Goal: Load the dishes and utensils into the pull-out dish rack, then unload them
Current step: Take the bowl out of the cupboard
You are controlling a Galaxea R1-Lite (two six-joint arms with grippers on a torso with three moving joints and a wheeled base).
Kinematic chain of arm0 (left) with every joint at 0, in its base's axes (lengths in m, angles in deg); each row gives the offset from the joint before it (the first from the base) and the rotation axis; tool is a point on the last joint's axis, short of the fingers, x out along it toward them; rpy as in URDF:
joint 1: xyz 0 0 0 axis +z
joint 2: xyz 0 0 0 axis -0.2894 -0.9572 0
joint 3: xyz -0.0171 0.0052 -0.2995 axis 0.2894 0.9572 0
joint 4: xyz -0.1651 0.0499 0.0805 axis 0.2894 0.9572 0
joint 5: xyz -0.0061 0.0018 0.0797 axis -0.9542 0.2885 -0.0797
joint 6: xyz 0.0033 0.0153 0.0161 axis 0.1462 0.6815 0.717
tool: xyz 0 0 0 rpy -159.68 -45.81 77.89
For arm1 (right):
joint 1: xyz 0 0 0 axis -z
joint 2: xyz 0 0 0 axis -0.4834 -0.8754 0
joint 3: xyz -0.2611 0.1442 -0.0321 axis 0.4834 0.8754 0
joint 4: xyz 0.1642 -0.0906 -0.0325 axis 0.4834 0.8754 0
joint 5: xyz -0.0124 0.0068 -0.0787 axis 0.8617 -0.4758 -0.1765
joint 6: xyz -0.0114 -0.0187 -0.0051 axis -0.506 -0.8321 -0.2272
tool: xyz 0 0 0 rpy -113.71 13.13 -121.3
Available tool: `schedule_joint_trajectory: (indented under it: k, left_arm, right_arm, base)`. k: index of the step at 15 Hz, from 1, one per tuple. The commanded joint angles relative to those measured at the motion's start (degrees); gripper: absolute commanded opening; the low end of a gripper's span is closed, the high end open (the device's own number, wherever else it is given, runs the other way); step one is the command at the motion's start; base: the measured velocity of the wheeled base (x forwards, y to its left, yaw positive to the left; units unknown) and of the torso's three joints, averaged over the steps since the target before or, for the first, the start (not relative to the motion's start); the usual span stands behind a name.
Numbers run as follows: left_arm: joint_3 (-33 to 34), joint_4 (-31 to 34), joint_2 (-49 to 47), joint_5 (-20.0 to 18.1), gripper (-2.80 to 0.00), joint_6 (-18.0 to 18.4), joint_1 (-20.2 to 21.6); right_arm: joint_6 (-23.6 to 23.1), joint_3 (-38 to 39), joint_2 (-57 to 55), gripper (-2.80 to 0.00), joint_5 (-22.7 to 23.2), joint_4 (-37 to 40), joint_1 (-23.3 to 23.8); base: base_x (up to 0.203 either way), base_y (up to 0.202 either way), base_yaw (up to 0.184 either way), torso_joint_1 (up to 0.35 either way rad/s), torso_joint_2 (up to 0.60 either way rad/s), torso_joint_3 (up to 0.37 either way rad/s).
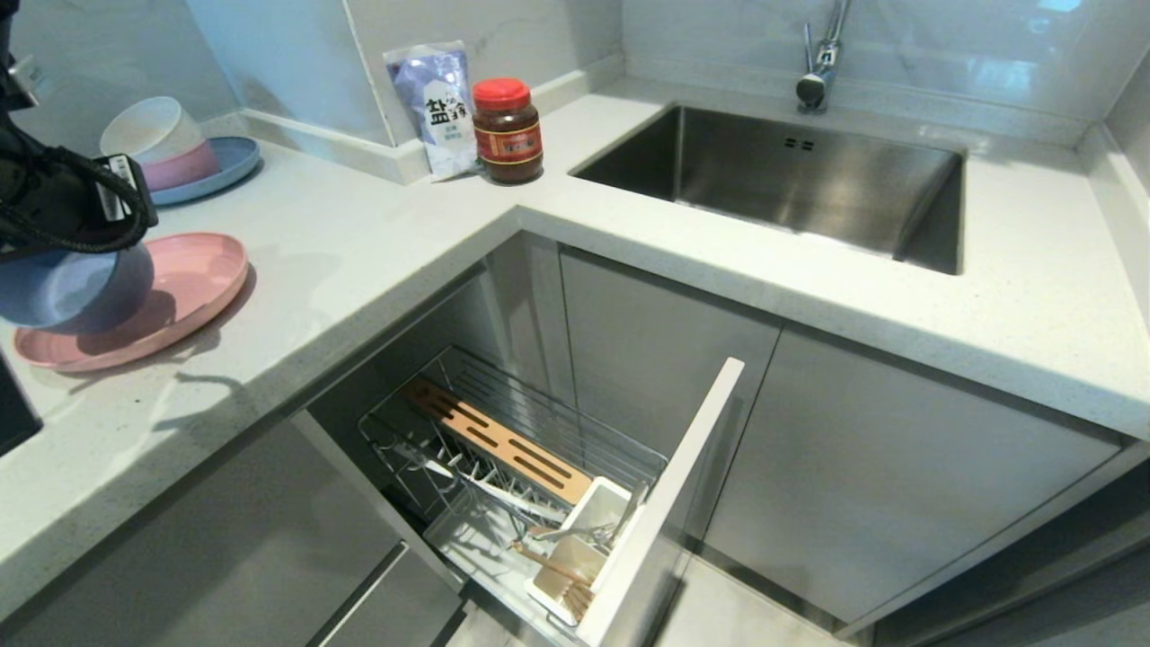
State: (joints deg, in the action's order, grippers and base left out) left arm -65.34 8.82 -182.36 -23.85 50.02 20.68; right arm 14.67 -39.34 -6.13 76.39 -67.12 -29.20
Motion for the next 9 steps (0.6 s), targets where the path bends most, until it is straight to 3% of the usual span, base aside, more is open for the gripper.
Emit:
schedule_joint_trajectory:
  k: [1,9]
  left_arm:
    - [0.03,0.92,-0.14,0.24,-2.8,0.41,0.01]
    - [0.06,2.39,-1.35,0.1,-2.8,0.79,-0.42]
  right_arm:
    - [0.0,0.09,0.24,-2.8,0.0,-0.04,-0.02]
    - [0.0,0.09,0.24,-2.8,0.0,-0.02,0.03]
  base:
    - [0.0,0.0,0.0,0.0,0.0,0.0]
    - [0.0,0.0,0.0,0.0,0.0,0.0]
